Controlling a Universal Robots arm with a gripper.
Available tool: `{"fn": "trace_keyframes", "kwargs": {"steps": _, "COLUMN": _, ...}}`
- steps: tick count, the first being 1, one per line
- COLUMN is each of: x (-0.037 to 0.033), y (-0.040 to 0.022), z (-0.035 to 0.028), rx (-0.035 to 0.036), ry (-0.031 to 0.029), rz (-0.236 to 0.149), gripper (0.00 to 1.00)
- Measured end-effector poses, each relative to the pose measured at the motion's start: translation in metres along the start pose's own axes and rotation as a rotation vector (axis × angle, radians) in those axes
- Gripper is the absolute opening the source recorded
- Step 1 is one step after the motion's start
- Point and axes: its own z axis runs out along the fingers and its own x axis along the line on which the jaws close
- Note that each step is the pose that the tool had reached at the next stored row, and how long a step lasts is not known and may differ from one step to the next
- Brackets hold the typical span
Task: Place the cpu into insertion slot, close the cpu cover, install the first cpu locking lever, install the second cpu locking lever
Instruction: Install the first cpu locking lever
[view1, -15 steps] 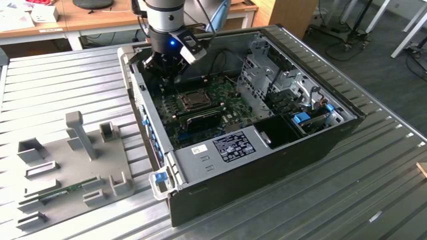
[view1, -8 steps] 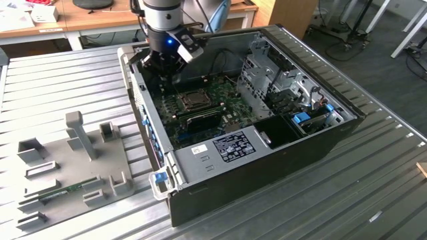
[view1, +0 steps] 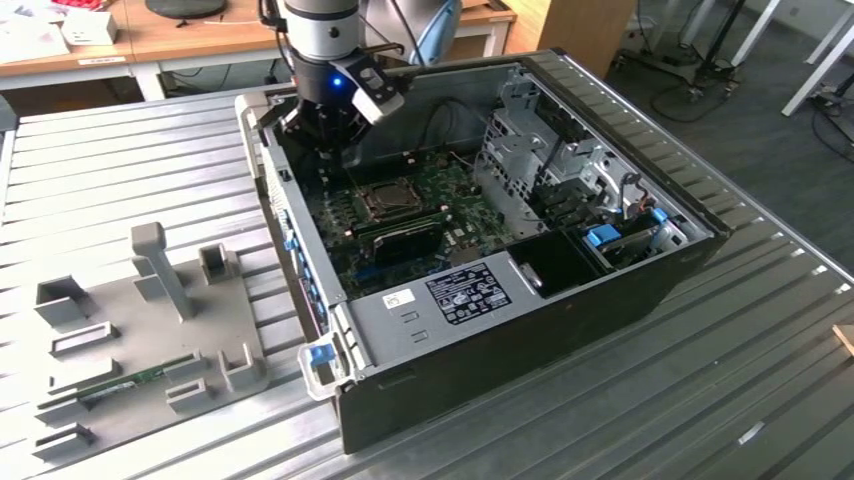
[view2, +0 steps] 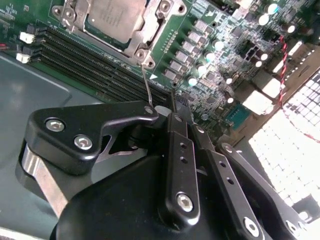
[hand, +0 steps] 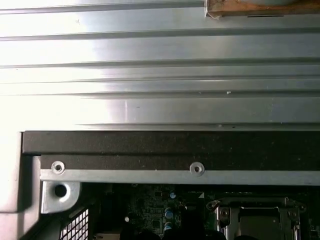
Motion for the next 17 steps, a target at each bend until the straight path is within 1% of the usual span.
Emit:
{"fn": "trace_keyframes", "kwargs": {"steps": 4, "x": 0.0, "y": 0.0018, "z": 0.0008, "rx": -0.0118, "ry": 0.0, "rz": 0.0, "gripper": 0.1}}
{"fn": "trace_keyframes", "kwargs": {"steps": 5, "x": 0.0001, "y": 0.0021, "z": 0.001, "rx": -0.016, "ry": 0.0001, "rz": 0.0, "gripper": 0.1}}
{"fn": "trace_keyframes", "kwargs": {"steps": 7, "x": 0.0001, "y": 0.0027, "z": 0.0012, "rx": -0.0273, "ry": 0.0, "rz": 0.001, "gripper": 0.1}}
{"fn": "trace_keyframes", "kwargs": {"steps": 8, "x": 0.0001, "y": 0.0028, "z": 0.0013, "rx": -0.0307, "ry": 0.0001, "rz": 0.001, "gripper": 0.1}}
{"fn": "trace_keyframes", "kwargs": {"steps": 12, "x": -0.0009, "y": 0.0028, "z": 0.0014, "rx": -0.0353, "ry": 0.0001, "rz": 0.001, "gripper": 0.1}}
{"fn": "trace_keyframes", "kwargs": {"steps": 14, "x": -0.0035, "y": 0.0029, "z": 0.0016, "rx": -0.0368, "ry": 0.0, "rz": 0.001, "gripper": 0.1}}
{"fn": "trace_keyframes", "kwargs": {"steps": 17, "x": -0.0095, "y": 0.0029, "z": 0.0019, "rx": -0.0373, "ry": 0.0001, "rz": 0.001, "gripper": 0.1}}
